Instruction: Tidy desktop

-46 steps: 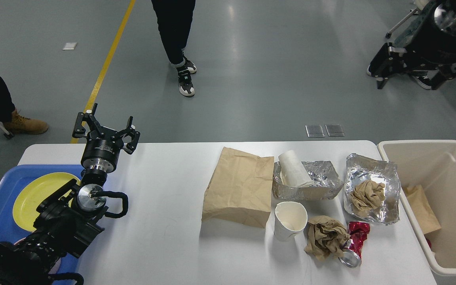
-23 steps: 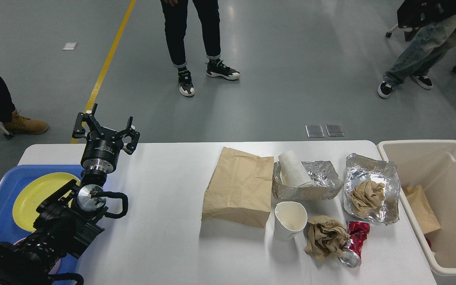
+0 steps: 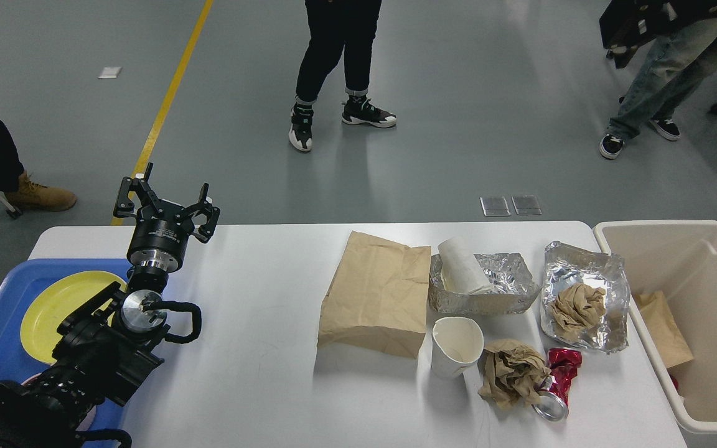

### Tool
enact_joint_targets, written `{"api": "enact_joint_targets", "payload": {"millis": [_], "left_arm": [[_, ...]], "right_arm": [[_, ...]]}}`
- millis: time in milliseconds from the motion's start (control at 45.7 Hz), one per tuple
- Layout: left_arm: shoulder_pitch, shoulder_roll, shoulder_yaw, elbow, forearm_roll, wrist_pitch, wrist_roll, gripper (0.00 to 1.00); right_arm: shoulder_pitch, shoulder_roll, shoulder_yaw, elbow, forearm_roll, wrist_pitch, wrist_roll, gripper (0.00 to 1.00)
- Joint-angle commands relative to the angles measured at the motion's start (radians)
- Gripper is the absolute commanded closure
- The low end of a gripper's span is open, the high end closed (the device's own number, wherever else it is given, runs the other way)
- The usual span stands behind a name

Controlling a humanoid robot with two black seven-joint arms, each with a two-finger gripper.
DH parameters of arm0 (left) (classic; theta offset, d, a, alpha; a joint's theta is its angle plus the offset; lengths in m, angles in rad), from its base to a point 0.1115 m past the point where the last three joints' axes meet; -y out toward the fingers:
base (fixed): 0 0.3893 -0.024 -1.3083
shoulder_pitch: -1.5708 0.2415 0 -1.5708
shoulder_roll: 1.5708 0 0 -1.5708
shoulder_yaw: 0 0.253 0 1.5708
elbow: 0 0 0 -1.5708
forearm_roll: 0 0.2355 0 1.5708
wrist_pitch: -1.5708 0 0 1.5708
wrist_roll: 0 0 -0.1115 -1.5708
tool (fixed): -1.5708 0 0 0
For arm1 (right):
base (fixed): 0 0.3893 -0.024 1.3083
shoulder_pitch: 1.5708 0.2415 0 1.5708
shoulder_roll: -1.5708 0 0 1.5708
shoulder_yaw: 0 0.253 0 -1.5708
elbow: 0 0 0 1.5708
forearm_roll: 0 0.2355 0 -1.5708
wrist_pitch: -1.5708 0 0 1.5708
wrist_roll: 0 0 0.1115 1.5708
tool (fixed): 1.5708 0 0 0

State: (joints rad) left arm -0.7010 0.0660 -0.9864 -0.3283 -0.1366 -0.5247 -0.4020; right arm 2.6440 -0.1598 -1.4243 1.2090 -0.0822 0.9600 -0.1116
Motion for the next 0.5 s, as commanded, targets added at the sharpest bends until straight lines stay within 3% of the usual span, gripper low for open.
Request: {"api": "enact_joint_targets", "payload": {"millis": [0, 482], "left_arm": [[0.0, 0.0, 0.0, 0.0, 0.0, 0.0, 0.0, 0.04], [0.0, 0.0, 0.0, 0.0, 0.0, 0.0, 0.0, 0.04]], "right_arm": [[-0.004, -0.003, 0.031, 0.064, 0.002, 0.0, 0.003, 0.0], [-0.021, -0.013, 0.021, 0.08, -0.005, 0.0, -0.003, 0.0]]}}
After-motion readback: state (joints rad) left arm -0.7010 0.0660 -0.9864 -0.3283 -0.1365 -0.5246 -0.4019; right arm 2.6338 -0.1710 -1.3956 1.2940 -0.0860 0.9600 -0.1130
